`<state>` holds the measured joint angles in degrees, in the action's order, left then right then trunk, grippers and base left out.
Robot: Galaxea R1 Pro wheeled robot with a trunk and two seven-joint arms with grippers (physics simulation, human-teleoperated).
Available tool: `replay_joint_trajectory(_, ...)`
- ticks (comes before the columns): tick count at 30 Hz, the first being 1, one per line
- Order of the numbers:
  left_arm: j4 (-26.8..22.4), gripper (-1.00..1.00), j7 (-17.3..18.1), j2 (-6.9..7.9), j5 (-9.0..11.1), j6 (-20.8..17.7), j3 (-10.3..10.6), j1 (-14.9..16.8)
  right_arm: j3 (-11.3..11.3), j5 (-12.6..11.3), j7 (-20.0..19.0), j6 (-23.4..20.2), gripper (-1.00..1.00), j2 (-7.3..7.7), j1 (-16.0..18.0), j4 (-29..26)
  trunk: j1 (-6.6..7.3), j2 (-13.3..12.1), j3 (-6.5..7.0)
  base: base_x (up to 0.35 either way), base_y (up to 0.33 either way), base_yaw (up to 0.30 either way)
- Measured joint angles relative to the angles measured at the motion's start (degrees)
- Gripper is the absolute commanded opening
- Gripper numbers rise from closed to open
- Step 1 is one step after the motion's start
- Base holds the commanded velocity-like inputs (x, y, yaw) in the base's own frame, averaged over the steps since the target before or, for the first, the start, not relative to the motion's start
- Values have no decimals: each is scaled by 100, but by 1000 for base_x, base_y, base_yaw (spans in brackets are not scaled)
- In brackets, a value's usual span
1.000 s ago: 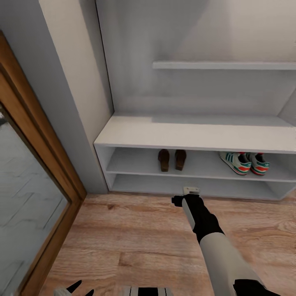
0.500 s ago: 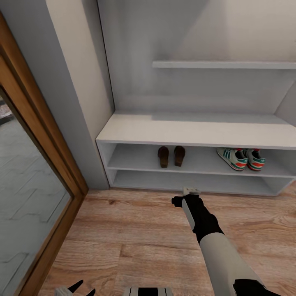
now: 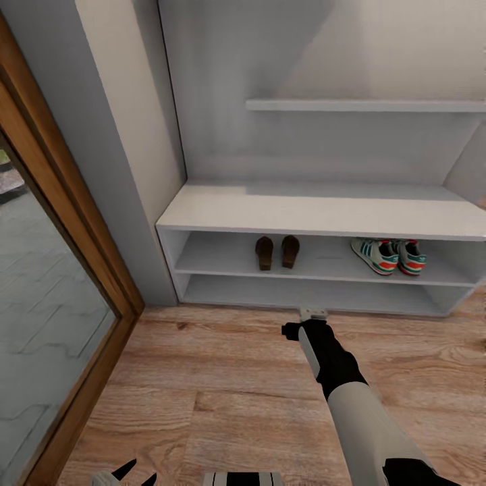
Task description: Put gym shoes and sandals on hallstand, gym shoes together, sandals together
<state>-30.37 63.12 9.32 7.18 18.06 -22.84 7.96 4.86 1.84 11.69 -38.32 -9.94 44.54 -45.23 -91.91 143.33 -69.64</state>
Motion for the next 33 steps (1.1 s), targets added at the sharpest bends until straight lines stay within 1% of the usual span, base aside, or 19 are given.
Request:
replay_joint_trajectory(13,-2,100,35,16,-5,2,11,-1,-6,0,-3,1,100,0,-7,65,2,0,0,-25,-16,0)
replay_joint_trajectory(25,-2,100,14,18,-7,2,3,-1,-24,-1,-19,20,100,1,-9,631,2,0,0,8,0,0)
replay_joint_trajectory(30,-2,100,5,18,-10,7,14,-1,-25,0,-25,22,100,1,-10,721,2,0,0,4,0,0)
replay_joint_trajectory(31,-2,100,-3,18,-11,9,23,-1,-27,-3,-28,79,100,1,-16,910,2,0,0,0,0,0)
replay_joint_trajectory(33,-2,100,-4,18,-11,9,24,-1,-28,0,-29,164,100,1,-18,1003,2,0,0,0,0,0)
